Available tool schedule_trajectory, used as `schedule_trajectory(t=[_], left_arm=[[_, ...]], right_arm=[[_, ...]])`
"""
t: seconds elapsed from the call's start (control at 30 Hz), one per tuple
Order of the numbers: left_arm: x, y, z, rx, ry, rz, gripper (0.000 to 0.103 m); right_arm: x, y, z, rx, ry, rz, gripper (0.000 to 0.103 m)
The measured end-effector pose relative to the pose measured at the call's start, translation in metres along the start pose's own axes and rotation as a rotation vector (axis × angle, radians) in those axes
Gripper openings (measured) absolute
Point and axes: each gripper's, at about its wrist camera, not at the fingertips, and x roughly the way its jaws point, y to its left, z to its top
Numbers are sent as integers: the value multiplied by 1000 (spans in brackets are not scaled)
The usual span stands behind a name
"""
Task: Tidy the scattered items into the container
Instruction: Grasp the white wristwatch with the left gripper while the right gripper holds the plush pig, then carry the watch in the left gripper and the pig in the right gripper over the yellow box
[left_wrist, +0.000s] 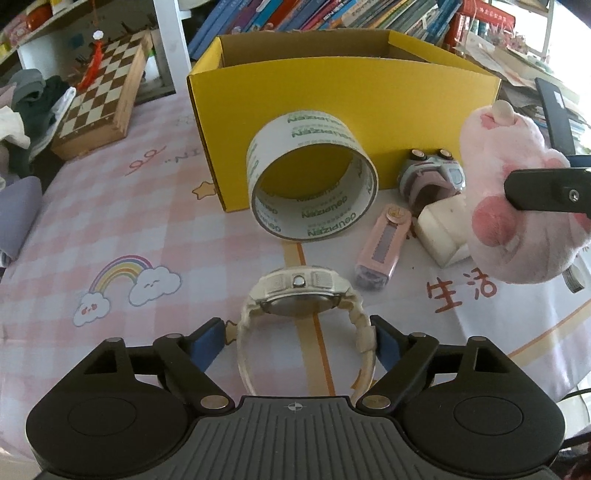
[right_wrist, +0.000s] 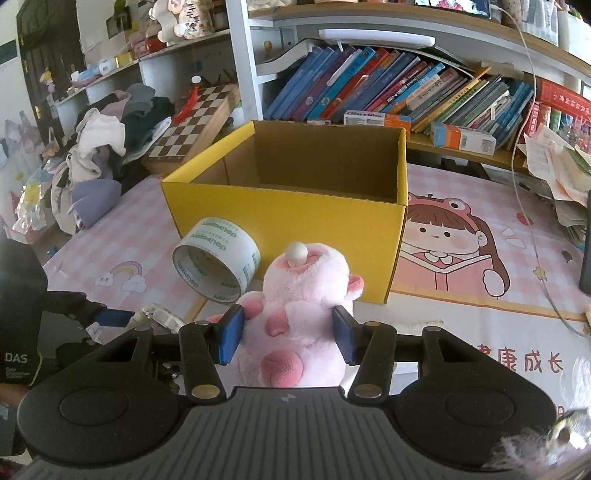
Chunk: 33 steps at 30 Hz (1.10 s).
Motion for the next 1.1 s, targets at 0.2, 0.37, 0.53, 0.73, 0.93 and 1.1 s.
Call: schedule_trajectory(t=[0.2, 0.37, 0.53, 0.73, 0.93, 1.1], left_arm=[[-6, -2, -1, -23, -7, -13, 64], [-9, 2, -2, -58, -18, -38, 62], [-32, 1, 7, -56, -102, -47, 62], [-70, -6, 22, -42, -218, -81, 62], [-96, -5, 41, -32, -322, -99, 62], [-104, -2, 63, 7, -376, -95, 62]], right_arm=[[-6, -5, -1, -1, -16, 2, 49], [-12, -10, -2, -2, -34, 5, 49], [-21, -15, 0, -4, -51, 12, 49], [-31, -18, 9, -2, -90, 37, 49], [-41, -23, 26, 2, -150, 84, 49], [-43, -25, 44, -24, -185, 110, 49]])
